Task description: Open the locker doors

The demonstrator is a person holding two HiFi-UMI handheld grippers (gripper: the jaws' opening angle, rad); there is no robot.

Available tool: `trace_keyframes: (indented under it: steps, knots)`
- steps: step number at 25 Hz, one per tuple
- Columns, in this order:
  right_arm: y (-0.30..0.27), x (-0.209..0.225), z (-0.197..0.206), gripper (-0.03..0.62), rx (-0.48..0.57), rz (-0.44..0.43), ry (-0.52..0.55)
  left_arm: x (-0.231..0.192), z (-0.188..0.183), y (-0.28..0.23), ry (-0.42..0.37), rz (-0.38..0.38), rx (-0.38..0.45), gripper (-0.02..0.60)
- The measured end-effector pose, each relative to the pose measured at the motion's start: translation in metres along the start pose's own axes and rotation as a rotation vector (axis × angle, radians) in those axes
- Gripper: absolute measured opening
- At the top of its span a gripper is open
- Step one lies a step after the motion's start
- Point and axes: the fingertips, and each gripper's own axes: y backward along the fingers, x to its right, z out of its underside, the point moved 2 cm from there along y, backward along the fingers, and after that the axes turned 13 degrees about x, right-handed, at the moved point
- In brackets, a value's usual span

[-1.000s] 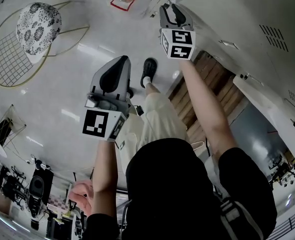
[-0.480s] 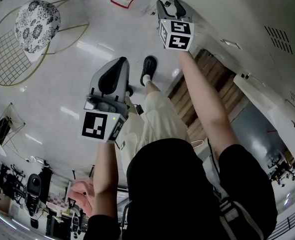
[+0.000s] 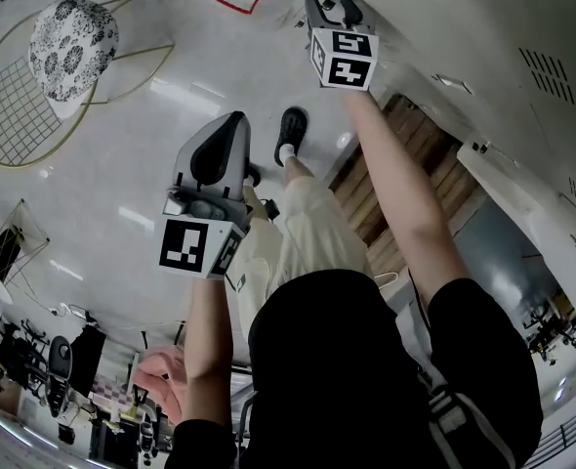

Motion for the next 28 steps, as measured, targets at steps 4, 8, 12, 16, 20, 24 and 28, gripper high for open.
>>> trace_keyframes:
  steps: [4,8,12,16,20,24,28]
  knots:
    - [0.001,0.000,-0.001,0.213,-0.003,0.001,-0.013,0.002,0.003,0.004,0.019,-0.014,-0.004,0.015]
    - [0.006,-0.006,0.000,0.213,-0.011,-0.014,-0.016,0.005,0.007,0.010,0.026,-0.013,-0.025,0.015]
    - [0.015,-0.014,0.004,0.213,-0.022,-0.032,-0.012,0.008,0.003,0.012,0.017,0.001,-0.014,0.015]
    - [0.025,-0.022,0.008,0.213,-0.033,-0.039,-0.013,0.009,-0.001,0.014,0.002,0.018,-0.010,0.015]
    - [0.035,-0.031,0.011,0.213,-0.048,-0.039,-0.020,0.014,-0.002,0.018,-0.001,0.051,-0.024,0.015]
    - [0.047,-0.039,0.017,0.212,-0.059,-0.025,-0.026,0.018,-0.004,0.025,-0.010,0.077,-0.029,0.015]
    - [0.058,-0.040,0.021,0.183,-0.063,0.011,-0.022,0.020,-0.004,0.034,-0.016,0.104,-0.037,0.015]
